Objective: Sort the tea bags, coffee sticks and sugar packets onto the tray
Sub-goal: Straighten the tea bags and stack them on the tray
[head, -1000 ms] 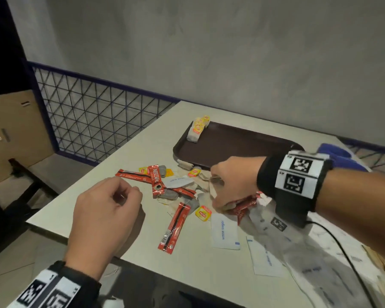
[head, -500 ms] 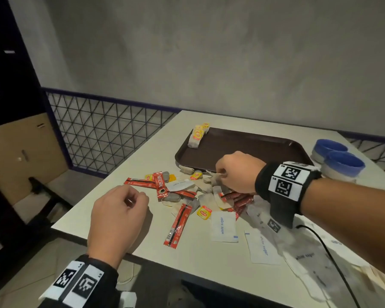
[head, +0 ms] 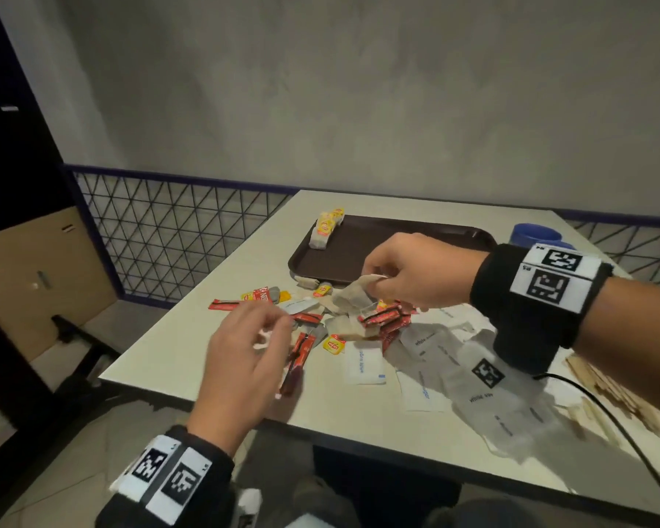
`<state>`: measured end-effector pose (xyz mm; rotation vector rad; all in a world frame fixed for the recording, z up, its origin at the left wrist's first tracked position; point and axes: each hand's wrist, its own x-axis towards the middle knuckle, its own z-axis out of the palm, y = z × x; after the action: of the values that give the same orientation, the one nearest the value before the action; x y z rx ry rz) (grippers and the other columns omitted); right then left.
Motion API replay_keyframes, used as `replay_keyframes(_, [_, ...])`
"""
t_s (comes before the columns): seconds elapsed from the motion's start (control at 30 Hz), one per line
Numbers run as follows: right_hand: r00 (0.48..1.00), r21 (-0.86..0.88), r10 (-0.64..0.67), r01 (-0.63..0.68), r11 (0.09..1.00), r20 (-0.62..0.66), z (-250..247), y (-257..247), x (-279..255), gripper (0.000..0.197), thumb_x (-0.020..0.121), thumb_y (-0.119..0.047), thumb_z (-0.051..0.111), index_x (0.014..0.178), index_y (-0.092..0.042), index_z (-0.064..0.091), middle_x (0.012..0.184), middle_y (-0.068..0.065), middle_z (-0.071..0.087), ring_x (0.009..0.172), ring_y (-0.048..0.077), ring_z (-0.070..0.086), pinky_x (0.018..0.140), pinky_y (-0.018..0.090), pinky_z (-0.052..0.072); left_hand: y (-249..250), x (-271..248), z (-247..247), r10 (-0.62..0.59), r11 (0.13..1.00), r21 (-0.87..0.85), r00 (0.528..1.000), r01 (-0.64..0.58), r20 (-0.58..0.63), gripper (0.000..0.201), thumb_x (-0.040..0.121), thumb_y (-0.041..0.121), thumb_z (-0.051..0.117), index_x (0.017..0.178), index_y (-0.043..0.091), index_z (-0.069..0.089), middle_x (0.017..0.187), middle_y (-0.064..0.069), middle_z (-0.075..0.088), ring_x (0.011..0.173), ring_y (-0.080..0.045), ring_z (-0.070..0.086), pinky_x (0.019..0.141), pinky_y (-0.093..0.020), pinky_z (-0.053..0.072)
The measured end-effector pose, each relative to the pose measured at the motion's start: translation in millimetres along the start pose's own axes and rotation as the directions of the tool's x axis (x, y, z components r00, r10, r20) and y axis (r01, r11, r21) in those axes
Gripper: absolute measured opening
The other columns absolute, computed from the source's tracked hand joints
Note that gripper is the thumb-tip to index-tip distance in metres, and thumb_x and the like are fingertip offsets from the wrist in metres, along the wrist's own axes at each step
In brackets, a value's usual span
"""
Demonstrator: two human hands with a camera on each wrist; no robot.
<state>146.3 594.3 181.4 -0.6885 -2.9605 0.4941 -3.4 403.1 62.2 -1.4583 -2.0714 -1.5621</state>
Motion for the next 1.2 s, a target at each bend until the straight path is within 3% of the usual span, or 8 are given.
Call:
replay_keyframes(0.13, [0.965,0.131,-0.021,-0.014,0.991,0.263,7,-11,-17,0.009,0.096,-0.021,0.066,0.092,-0.016,0.073,0.08,0.008,0.074,0.063,0.018,0.069,0.056,0.032,0.059,41,-10,23,-0.079,0.954,-0.257,0.958,0.152,0.274,0.041,0.09,0.049,0.069,0.127,0.039,0.058,0.124,0.024,0.056,0.12,0.0,0.056,0.095,-0.02,0.049])
replay_keyframes(0.23, [0.942,0.212,-0.037,-0.036,0.977,0.334,17,-12,-22,0.011,0.096,-0.017,0.067,0.094,-0.009,0.074,0.081,0.013,0.074,0.063,0.02,0.067,0.057,0.033,0.057,51,-15,36,-0.161,0.848,-0.397,0.886,0.35,0.436,0.044,0.09,0.031,0.078,0.127,0.044,0.058,0.118,0.019,0.068,0.112,-0.004,0.066,0.091,-0.029,0.057])
replay_keyframes(0.47, [0.936,0.575,0.09,-0.282,0.768,0.34,36,-5,-40,0.048,0.089,-0.05,0.073,0.116,-0.011,0.066,0.087,0.012,0.066,0.068,0.023,0.065,0.056,0.033,0.053,35,-17,39,-0.362,0.736,-0.434,0.844,0.519,0.395,0.021,0.092,0.014,0.075,0.108,0.028,0.075,0.088,0.005,0.077,0.081,-0.014,0.072,0.066,-0.022,0.053])
replay_keyframes(0.6, [0.951,0.804,0.218,-0.304,0.511,0.221,53,-1,-62,0.057,0.075,-0.047,0.082,0.123,-0.023,0.063,0.116,0.016,0.064,0.078,0.024,0.064,0.063,0.037,0.055,33,-16,39,-0.414,0.614,-0.51,0.796,0.602,0.442,0.017,0.091,0.016,0.077,0.108,0.021,0.077,0.093,-0.009,0.079,0.079,-0.022,0.073,0.078,-0.049,0.063])
replay_keyframes(0.7, [0.95,0.949,0.273,-0.216,0.228,0.15,80,-2,-80,0.045,0.081,-0.024,0.082,0.122,-0.015,0.066,0.108,0.02,0.064,0.077,0.028,0.063,0.064,0.038,0.053,34,-16,38,-0.403,0.593,-0.514,0.781,0.62,0.477,0.017,0.092,0.015,0.076,0.108,0.021,0.078,0.092,-0.008,0.079,0.076,-0.022,0.072,0.071,-0.041,0.061])
replay_keyframes(0.8, [0.932,0.992,0.351,-0.117,0.054,0.091,107,-6,-87,0.035,0.088,-0.015,0.076,0.12,-0.008,0.067,0.094,0.021,0.062,0.068,0.027,0.058,0.058,0.035,0.049,32,-17,38,-0.342,0.66,-0.473,0.794,0.584,0.502,0.018,0.09,0.019,0.079,0.105,0.029,0.08,0.09,0.0,0.079,0.08,-0.019,0.071,0.073,-0.034,0.056])
replay_keyframes(0.97, [0.898,0.995,0.438,-0.002,0.097,-0.041,124,-4,-81,0.016,0.094,-0.013,0.069,0.106,-0.004,0.072,0.077,0.02,0.059,0.056,0.023,0.054,0.051,0.034,0.047,32,-18,37,-0.248,0.742,-0.42,0.796,0.523,0.553,0.017,0.089,0.023,0.079,0.106,0.027,0.081,0.092,0.008,0.078,0.084,-0.009,0.069,0.076,-0.03,0.051])
replay_keyframes(1.2, [0.869,0.99,0.483,0.049,0.133,-0.108,125,0,-75,0.013,0.095,-0.016,0.068,0.1,-0.005,0.073,0.077,0.023,0.061,0.052,0.025,0.052,0.049,0.034,0.047,33,-18,37,-0.305,0.71,-0.423,0.787,0.563,0.537,0.025,0.1,0.021,0.064,0.093,0.036,0.083,0.097,0.006,0.079,0.096,-0.012,0.07,0.087,-0.037,0.055])
